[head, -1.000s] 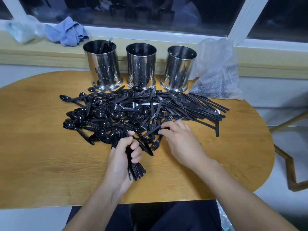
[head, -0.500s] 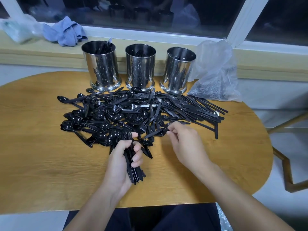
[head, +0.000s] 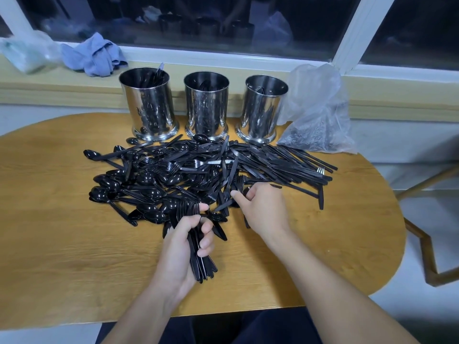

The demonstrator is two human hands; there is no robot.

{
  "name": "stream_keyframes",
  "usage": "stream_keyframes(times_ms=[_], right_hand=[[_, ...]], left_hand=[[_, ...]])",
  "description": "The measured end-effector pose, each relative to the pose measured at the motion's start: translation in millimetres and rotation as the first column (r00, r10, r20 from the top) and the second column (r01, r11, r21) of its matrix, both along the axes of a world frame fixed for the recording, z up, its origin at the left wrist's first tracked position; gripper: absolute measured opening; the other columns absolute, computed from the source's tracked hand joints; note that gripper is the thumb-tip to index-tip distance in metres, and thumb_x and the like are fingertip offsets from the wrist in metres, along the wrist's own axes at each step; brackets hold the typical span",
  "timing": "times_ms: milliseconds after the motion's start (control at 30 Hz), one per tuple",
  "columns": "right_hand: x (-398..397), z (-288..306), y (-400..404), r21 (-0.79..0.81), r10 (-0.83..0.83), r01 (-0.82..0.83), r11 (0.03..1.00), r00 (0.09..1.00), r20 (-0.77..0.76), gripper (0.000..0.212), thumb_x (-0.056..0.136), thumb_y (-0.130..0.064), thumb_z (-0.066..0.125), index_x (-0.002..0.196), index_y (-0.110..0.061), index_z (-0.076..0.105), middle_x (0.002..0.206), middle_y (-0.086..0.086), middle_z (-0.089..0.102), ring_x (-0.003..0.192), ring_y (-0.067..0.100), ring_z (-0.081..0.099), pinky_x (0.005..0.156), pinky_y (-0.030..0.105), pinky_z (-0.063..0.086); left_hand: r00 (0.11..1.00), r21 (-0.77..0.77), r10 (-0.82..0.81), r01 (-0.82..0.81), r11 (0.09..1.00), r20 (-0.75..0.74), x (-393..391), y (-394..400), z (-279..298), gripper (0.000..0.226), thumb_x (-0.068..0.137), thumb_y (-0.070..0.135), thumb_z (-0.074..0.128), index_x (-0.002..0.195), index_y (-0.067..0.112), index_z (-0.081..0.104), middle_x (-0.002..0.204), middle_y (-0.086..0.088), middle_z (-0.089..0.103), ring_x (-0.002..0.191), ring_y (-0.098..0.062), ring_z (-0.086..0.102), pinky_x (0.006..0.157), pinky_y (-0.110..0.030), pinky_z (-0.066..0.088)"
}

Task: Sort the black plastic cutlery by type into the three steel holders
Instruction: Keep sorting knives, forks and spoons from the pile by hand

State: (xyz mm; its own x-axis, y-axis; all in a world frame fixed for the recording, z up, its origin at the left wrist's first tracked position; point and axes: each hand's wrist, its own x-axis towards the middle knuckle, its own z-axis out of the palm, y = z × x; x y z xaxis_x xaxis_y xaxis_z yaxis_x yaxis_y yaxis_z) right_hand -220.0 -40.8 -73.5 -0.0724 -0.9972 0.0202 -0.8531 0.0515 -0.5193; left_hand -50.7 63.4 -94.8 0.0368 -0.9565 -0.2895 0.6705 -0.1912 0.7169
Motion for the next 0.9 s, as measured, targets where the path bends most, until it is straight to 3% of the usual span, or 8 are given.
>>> stream_keyframes(times_ms=[67,200,367,567,667,800,900], right_hand=[[-0.8,-0.4,2.3,0.005,0.004,-0.004,1.000,0.999,-0.040,0.064,0.094,-0.065,0.073,0.069,-0.006,0.066,0.055,0.008,0.068,0.049,0.027,0.062,0.049,0.040,0.057],[-9.1,5.7,3.9,0.061,0.002,0.005,0.998,0.994,-0.107,0.055,0.092,-0.058,0.077,0.071,-0.007,0.070,0.060,0.007,0.070,0.049,0.024,0.057,0.043,0.027,0.042],[-23.4,12.1,5.0,0.156,0.045,-0.031,0.987,0.996,-0.082,0.031,0.089,-0.041,0.078,0.080,-0.011,0.078,0.072,0.009,0.077,0.070,0.031,0.074,0.060,0.040,0.063],[-35.0,8.9,8.5,0.100,0.073,-0.067,0.993,0.995,-0.062,0.024,0.089,-0.034,0.076,0.085,-0.011,0.075,0.071,0.006,0.076,0.065,0.028,0.072,0.058,0.039,0.061],[-42.3,2.8,7.6,0.048,0.140,-0.136,0.990,0.986,-0.093,0.025,0.096,-0.025,0.071,0.075,-0.012,0.066,0.057,0.004,0.066,0.049,0.021,0.054,0.054,0.038,0.057],[-51.6,-1.2,8.2,0.035,0.196,-0.198,0.980,0.979,0.060,0.024,0.106,-0.023,0.069,0.085,-0.012,0.068,0.060,0.004,0.064,0.049,0.018,0.044,0.054,0.035,0.048],[-52.7,2.7,14.5,0.048,0.215,-0.230,0.972,0.954,0.210,0.022,0.108,-0.026,0.067,0.090,-0.015,0.072,0.072,0.004,0.070,0.062,0.030,0.059,0.063,0.042,0.056]], left_hand=[[1.000,0.001,0.002,-0.002,1.000,0.004,0.7,0.1,-1.0,0.027,0.109,0.015,0.053,0.131,0.011,0.067,0.086,-0.005,0.050,0.058,-0.014,0.035,0.046,-0.022,0.031],[1.000,-0.002,0.009,-0.009,1.000,0.007,0.1,-0.5,-2.7,0.030,0.108,0.014,0.055,0.135,0.009,0.067,0.087,-0.005,0.051,0.060,-0.014,0.037,0.047,-0.023,0.032],[0.999,0.018,0.012,-0.012,1.000,0.050,-1.1,-0.6,-4.3,0.031,0.108,0.013,0.058,0.136,0.008,0.068,0.086,-0.006,0.051,0.061,-0.015,0.039,0.048,-0.024,0.033],[0.987,0.015,-0.022,0.019,1.000,0.162,-3.5,-0.4,0.0,0.030,0.109,0.013,0.058,0.136,0.008,0.068,0.088,-0.007,0.052,0.064,-0.016,0.040,0.050,-0.026,0.035],[0.983,0.012,-0.022,0.020,1.000,0.184,-5.4,-1.2,0.7,0.029,0.108,0.010,0.057,0.134,0.008,0.068,0.087,-0.008,0.053,0.064,-0.017,0.041,0.051,-0.027,0.034],[0.975,0.025,-0.012,0.007,1.000,0.222,-7.2,-3.3,0.2,0.029,0.107,0.008,0.058,0.133,0.007,0.068,0.088,-0.010,0.054,0.064,-0.018,0.043,0.051,-0.028,0.035],[0.977,0.032,-0.021,0.015,0.999,0.211,-8.6,-12.3,1.9,0.042,0.095,0.016,0.073,0.137,0.011,0.069,0.084,-0.010,0.058,0.061,-0.019,0.047,0.048,-0.029,0.039]])
